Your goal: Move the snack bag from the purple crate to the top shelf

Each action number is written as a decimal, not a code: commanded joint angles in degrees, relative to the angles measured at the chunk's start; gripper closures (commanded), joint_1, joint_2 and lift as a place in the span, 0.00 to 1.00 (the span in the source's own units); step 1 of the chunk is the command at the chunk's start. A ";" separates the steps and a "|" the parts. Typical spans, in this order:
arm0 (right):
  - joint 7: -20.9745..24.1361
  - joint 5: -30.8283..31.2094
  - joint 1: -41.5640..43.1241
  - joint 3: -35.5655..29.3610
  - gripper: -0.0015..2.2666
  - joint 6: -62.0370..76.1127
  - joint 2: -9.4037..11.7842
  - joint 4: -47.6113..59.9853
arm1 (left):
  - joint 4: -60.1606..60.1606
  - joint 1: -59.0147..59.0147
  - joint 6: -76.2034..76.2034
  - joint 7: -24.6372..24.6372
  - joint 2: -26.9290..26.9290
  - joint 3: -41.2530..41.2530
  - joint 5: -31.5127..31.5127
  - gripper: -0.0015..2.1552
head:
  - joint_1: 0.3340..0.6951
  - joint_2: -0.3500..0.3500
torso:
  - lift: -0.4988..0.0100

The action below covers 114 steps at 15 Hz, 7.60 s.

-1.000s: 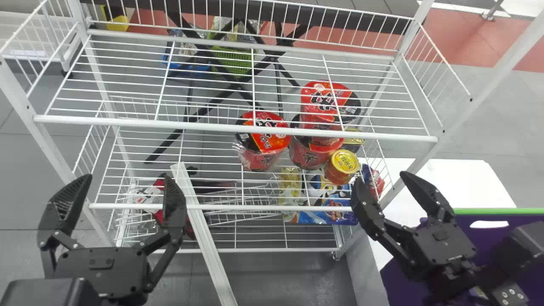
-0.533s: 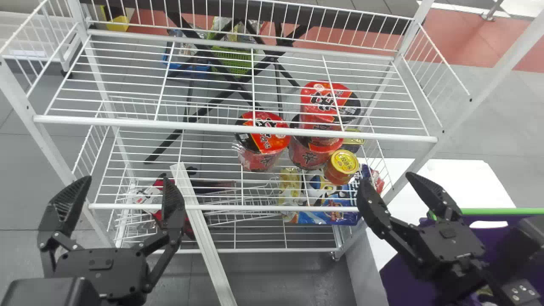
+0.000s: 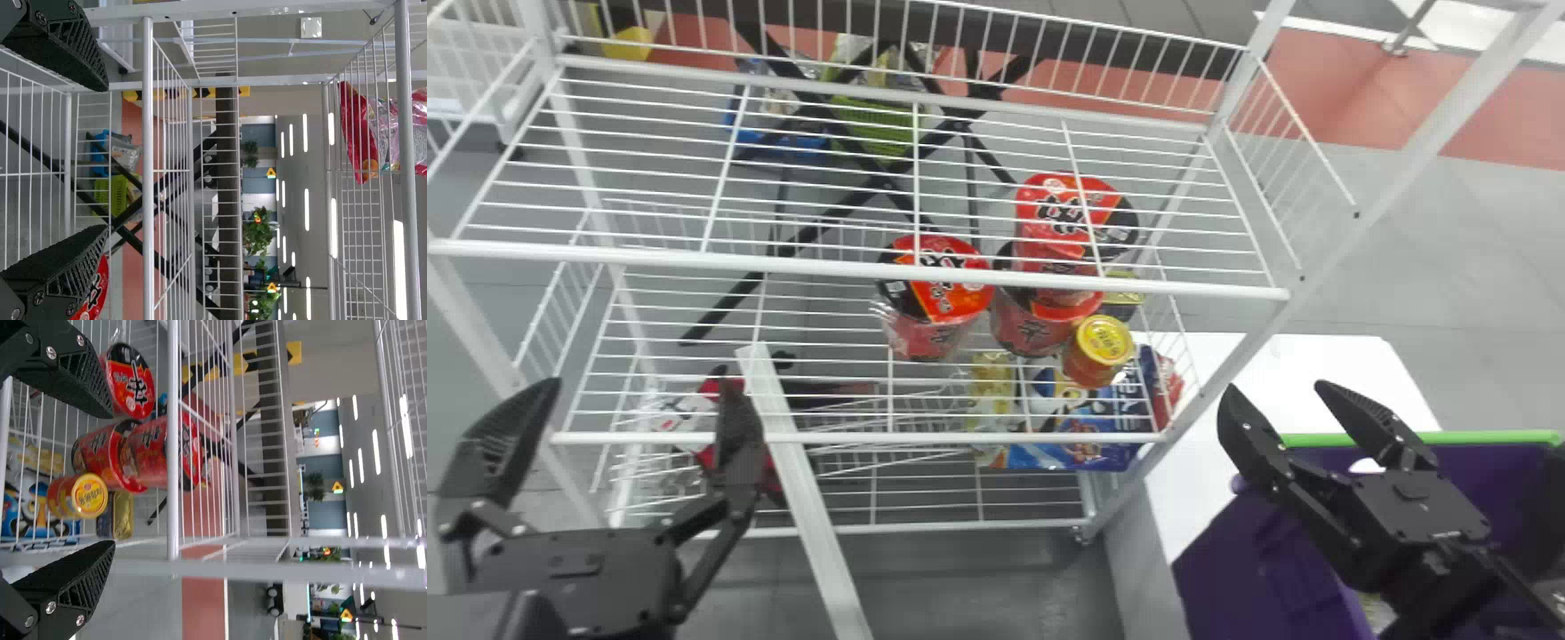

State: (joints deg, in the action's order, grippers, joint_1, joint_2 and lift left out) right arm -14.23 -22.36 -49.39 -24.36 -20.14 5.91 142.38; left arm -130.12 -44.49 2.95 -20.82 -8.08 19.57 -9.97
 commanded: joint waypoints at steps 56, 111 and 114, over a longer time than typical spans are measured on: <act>-64.10 48.11 19.59 -21.16 0.04 -23.94 20.02 -57.04 | 6.98 5.12 7.28 0.52 -1.85 -0.68 6.10 0.03 | 1.00 0.00 | 0.09; -37.45 66.83 16.17 -11.85 0.07 -9.35 15.88 -72.51 | 13.13 7.75 15.36 0.78 -1.23 -2.44 8.74 0.03 | 1.00 0.00 | 0.09; -35.52 66.83 16.08 -11.85 0.08 -9.71 15.71 -73.30 | 13.48 7.93 15.89 0.87 -1.23 -2.79 9.17 0.03 | 1.00 0.00 | 0.09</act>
State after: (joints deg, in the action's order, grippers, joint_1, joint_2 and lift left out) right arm -50.02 44.46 -33.23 -36.22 -29.74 21.73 69.39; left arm -116.81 -36.62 18.50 -19.94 -9.31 16.91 -0.94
